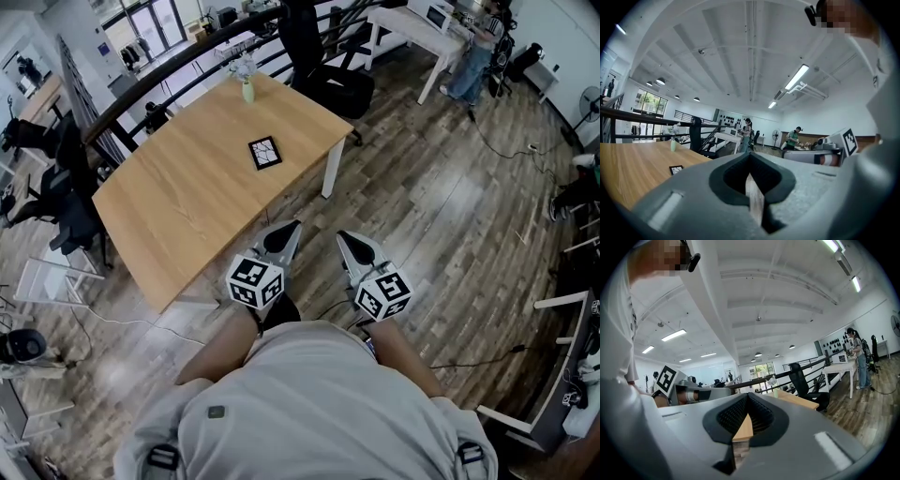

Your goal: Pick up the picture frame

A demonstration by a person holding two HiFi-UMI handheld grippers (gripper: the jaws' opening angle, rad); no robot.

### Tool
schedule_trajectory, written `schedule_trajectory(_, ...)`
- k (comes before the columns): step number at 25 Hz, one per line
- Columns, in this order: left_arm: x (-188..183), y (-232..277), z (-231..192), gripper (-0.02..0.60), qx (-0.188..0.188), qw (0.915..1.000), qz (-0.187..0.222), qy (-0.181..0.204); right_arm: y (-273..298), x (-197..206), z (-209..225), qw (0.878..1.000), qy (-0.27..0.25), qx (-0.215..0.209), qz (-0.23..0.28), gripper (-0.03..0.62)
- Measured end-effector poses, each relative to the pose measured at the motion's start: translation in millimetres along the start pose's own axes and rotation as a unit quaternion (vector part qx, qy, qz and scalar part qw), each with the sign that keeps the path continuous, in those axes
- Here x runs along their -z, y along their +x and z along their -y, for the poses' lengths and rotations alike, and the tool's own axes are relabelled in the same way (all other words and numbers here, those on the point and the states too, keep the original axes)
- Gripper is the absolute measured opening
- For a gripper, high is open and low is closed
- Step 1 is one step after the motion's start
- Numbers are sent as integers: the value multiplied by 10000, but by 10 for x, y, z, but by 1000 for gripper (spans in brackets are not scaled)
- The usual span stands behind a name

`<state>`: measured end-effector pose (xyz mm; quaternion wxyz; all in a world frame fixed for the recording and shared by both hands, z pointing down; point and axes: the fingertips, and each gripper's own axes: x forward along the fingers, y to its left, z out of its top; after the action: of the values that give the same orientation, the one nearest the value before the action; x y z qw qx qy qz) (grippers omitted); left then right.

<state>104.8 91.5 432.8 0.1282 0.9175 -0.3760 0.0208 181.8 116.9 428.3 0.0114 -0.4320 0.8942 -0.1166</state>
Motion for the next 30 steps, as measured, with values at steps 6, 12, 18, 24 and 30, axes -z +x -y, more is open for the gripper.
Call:
schedule_trajectory(6,-92,330,-437,3,40,10000,-23,-69,485,-65,284,10000,29,33,-58,9)
schedule_trajectory(12,-266,597,-1219,3,-36,9999,-58,-123,1317,-124,456,9998,81,-79,-182,9)
schedule_trajectory(18,-519,739,-2016,3,-19,9999,-74,-134,2240,-316,487,9997,72,-162,-184,9)
schedule_trajectory(24,-787,794,-2691,3,-50,9999,11,-133,3013,-430,425,9992,59,-311,-241,9)
schedule_trajectory(30,-792,727,-3123,3,-171,9995,19,-248,3424,-387,325,9986,41,-424,-330,9)
